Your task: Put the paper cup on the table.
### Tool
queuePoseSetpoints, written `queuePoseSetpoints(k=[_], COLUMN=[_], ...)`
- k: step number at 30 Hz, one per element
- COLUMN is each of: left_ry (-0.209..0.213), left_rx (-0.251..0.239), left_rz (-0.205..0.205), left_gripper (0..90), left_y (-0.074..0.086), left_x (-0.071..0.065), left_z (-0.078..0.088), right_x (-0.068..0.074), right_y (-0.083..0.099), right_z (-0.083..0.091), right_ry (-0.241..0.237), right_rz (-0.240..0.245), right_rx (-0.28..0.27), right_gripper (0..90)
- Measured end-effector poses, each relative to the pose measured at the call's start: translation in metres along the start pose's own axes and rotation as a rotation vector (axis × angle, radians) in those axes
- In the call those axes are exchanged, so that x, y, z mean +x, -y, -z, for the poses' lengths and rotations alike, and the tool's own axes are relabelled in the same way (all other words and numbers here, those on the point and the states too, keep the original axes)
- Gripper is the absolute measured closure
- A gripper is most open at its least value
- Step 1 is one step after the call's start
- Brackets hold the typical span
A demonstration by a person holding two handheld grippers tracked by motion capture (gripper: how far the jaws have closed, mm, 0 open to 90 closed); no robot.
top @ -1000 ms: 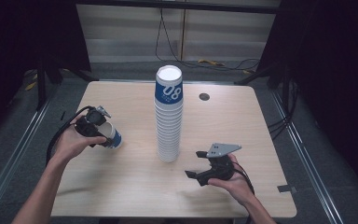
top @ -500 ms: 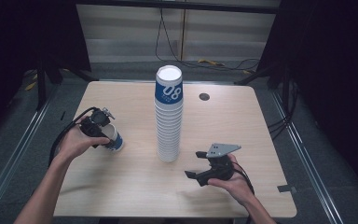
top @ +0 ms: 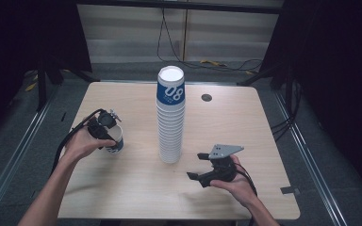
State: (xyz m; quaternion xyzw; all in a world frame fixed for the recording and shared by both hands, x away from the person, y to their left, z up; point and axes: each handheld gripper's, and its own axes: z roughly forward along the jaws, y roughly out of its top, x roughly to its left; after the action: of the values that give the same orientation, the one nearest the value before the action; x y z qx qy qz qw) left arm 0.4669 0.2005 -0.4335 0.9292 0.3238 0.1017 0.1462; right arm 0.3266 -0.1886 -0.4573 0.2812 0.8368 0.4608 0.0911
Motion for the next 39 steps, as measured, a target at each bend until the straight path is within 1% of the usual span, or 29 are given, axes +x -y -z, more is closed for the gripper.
queuePoseSetpoints(k=[5,6,7,8,9,10,12,14,15,16,17,18,19,21,22,25,27,29,30,31,33,34,36,39], left_ry=[0.013,0.018,0.023,0.029,0.029,0.028,0.033,0.041,0.047,0.056,0.073,0.095,0.105,0.107,0.116,0.119,0.104,0.102,0.095,0.099,0.09,0.091,0.082,0.081], left_rx=[-0.023,-0.026,-0.041,-0.044,-0.059,-0.062,-0.076,-0.092,-0.106,-0.12,-0.138,-0.161,-0.172,-0.18,-0.186,-0.193,-0.192,-0.192,-0.19,-0.193,-0.2,-0.214,-0.228,-0.232], left_rz=[-0.001,0.006,0.021,0.017,0.025,0.04,0.037,0.05,0.064,0.067,0.077,0.105,0.124,0.132,0.138,0.128,0.105,0.107,0.095,0.101,0.096,0.105,0.101,0.092], left_gripper=[13.1,13.0,13.0,12.9,12.9,13.1,13.0,12.9,13.1,13.1,13.1,12.9,12.7,12.9,12.9,12.9,13.4,16.1,16.1,16.1,16.1,16.1,16.1,16.1], left_y=[0.003,0.004,0.005,0.006,0.007,0.008,0.01,0.012,0.014,0.015,0.018,0.02,0.022,0.025,0.027,0.031,0.033,0.035,0.036,0.037,0.04,0.042,0.044,0.048], left_x=[0.002,0.002,0.002,0.003,0.003,0.003,0.003,0.005,0.006,0.007,0.009,0.01,0.011,0.012,0.012,0.011,0.009,0.007,0.007,0.007,0.007,0.006,0.005,0.004], left_z=[0.0,0.0,-0.001,0.0,-0.001,-0.001,0.0,0.0,0.0,0.001,0.0,0.0,-0.001,-0.002,-0.003,-0.005,-0.007,-0.009,-0.01,-0.011,-0.012,-0.013,-0.011,-0.01], right_x=[0.0,0.0,0.0,0.0,0.0,0.0,0.0,0.0,0.0,0.0,0.0,0.0,0.0,-0.001,-0.001,0.0,-0.001,0.0,0.0,0.0,0.0,0.0,0.0,-0.001], right_y=[0.0,0.0,0.0,0.0,0.0,0.0,0.0,0.0,0.0,0.0,0.0,0.0,0.0,0.0,-0.001,0.0,0.0,0.0,0.0,0.0,0.0,0.0,0.0,0.0], right_z=[0.0,0.0,0.0,0.0,0.0,0.0,0.0,0.0,0.0,0.0,0.001,0.001,0.0,0.001,0.001,0.002,0.001,0.001,0.001,0.001,0.001,0.001,0.001,0.001], right_ry=[-0.005,-0.001,0.0,-0.001,0.0,0.0,-0.004,-0.001,-0.002,-0.002,-0.001,-0.003,-0.008,-0.007,-0.008,-0.008,-0.008,-0.009,-0.01,-0.011,-0.01,-0.013,-0.011,-0.008], right_rz=[0.0,0.0,-0.002,-0.003,-0.002,0.0,-0.005,-0.004,-0.006,-0.005,-0.005,-0.008,-0.011,-0.013,-0.013,-0.012,-0.013,-0.014,-0.013,-0.014,-0.014,-0.013,-0.013,-0.013], right_rx=[-0.004,0.0,0.0,0.0,-0.001,-0.002,-0.003,-0.001,-0.002,-0.002,-0.002,-0.003,-0.009,-0.011,-0.013,-0.014,-0.012,-0.013,-0.013,-0.012,-0.009,-0.012,-0.014,-0.01], right_gripper=[17.9,17.9,17.9,17.8,17.8,17.8,17.9,18.0,18.0,18.0,18.0,18.0,18.0,18.0,18.0,18.0,18.0,18.0,18.0,18.0,18.0,18.0,18.0,18.0])
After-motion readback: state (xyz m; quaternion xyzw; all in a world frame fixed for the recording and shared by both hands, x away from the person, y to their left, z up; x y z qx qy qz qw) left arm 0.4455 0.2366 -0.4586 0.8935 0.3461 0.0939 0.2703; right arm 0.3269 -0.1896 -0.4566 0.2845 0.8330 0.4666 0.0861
